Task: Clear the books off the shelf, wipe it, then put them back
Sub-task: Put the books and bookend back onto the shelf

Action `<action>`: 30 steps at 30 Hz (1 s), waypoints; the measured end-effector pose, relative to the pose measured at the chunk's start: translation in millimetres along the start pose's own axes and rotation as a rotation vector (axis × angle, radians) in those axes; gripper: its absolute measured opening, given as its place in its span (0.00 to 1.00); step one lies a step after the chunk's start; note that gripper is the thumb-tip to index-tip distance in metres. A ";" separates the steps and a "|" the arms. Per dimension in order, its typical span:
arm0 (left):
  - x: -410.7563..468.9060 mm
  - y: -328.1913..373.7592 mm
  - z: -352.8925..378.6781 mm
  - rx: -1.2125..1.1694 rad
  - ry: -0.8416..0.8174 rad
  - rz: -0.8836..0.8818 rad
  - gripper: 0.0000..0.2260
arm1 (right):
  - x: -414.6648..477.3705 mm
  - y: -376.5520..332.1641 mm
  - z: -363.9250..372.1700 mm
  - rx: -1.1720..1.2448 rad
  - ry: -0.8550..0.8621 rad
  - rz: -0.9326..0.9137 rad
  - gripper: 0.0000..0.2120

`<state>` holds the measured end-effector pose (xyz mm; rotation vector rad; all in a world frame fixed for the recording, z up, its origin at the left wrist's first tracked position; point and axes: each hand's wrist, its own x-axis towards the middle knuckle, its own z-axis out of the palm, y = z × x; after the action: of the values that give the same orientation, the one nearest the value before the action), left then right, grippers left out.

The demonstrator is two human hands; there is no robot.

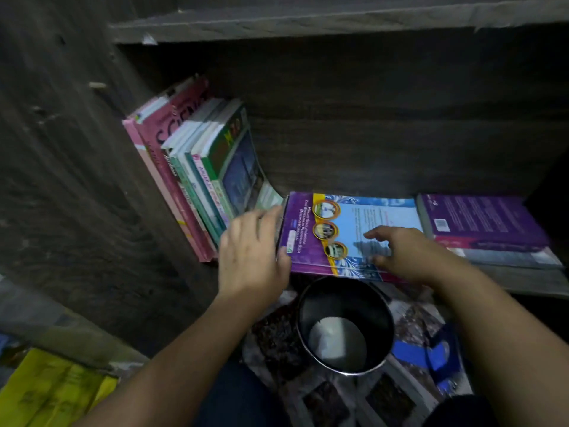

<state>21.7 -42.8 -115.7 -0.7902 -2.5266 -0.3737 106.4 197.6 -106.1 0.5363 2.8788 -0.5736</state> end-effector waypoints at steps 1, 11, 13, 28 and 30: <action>2.9 6.3 9.2 -0.013 -0.096 0.017 0.29 | 1.2 7.3 3.1 -0.017 -0.026 0.021 0.25; 28.7 23.8 90.2 0.004 -0.634 0.218 0.32 | 21.8 47.0 30.1 -0.242 -0.157 0.101 0.52; 33.0 23.6 94.2 0.042 -0.661 0.256 0.33 | 25.5 48.8 34.1 -0.267 -0.184 0.113 0.52; 37.2 26.8 74.3 -0.263 -0.494 -0.001 0.18 | 11.0 6.2 -18.2 -0.207 0.500 0.214 0.16; 45.0 37.8 59.4 -0.296 -0.366 0.047 0.22 | 7.6 -7.8 -19.9 -0.072 0.748 0.020 0.16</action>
<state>-9.4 31.1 -139.3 -1.1148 -2.8206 -0.6500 94.8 201.2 -87.0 0.9323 3.5561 -0.2998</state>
